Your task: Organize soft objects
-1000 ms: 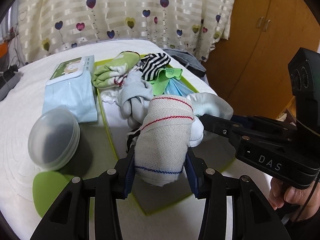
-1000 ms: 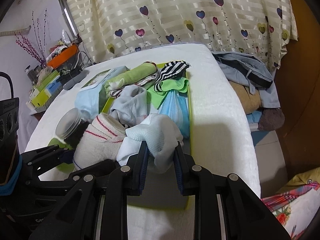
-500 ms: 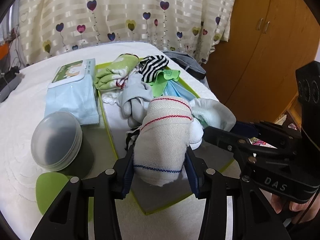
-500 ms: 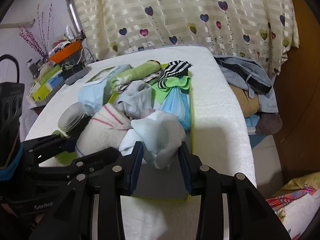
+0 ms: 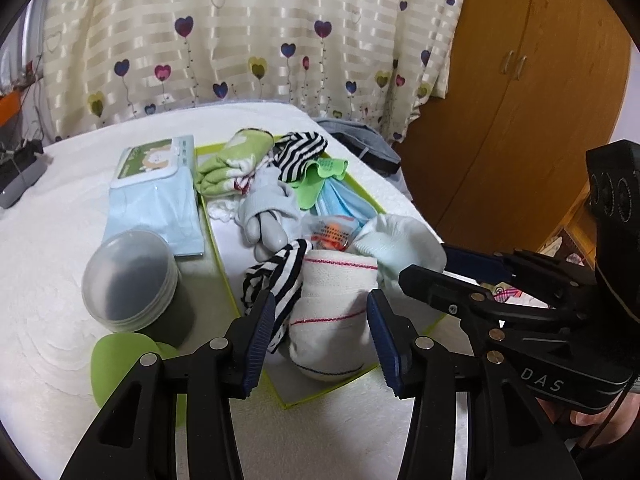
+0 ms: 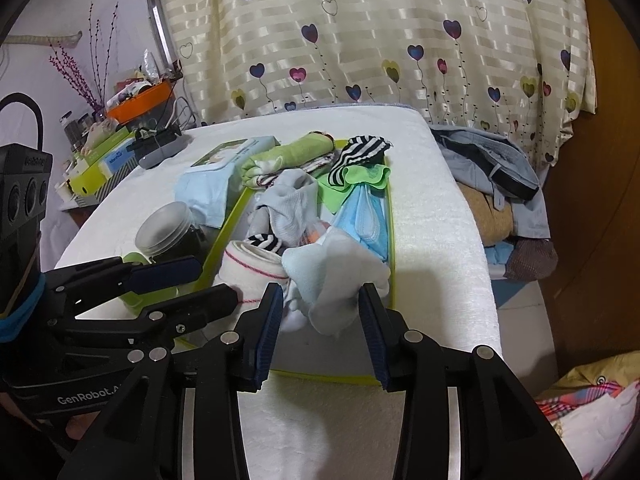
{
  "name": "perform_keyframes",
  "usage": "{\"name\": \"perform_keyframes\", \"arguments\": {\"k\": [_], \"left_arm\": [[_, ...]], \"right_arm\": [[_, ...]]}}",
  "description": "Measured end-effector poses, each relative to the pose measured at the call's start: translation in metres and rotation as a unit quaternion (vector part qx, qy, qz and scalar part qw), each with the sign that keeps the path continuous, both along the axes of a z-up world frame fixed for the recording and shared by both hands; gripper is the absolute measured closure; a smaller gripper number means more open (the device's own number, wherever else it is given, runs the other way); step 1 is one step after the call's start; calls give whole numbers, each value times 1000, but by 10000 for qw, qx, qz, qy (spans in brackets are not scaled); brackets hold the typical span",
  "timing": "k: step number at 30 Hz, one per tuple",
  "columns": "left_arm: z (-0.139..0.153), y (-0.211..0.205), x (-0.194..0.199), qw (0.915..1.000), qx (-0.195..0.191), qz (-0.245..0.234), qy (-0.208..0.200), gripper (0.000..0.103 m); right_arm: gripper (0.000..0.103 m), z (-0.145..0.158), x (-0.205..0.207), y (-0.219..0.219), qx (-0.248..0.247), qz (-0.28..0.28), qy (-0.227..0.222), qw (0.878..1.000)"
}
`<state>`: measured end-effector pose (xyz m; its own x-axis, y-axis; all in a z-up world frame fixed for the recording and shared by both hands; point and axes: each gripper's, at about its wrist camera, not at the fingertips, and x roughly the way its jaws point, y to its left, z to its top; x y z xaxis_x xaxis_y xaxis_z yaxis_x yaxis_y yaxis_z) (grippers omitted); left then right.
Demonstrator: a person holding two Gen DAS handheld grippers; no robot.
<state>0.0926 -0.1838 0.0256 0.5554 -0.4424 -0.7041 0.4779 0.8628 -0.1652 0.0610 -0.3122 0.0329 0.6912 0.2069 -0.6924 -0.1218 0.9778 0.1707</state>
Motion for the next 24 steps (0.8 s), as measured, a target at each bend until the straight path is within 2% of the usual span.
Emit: {"name": "perform_keyframes", "arguments": {"k": [13,15,17,24], "left_arm": [[4,3,-8,9999,-10,30,-95,57],[2,4,-8,10000,23,63,-72,60],[-1,3,-7,9999,88,66,0,71],[-10,-3,-1,9998,156,-4,139,71]], "right_arm": [[62,4,-8,-3,153,-45,-117,9998],[62,4,-9,-4,174,-47,-132,9998],[62,2,-9,-4,131,-37,-113,9998],[63,-11,-1,-2,26,9,82,10000]]}}
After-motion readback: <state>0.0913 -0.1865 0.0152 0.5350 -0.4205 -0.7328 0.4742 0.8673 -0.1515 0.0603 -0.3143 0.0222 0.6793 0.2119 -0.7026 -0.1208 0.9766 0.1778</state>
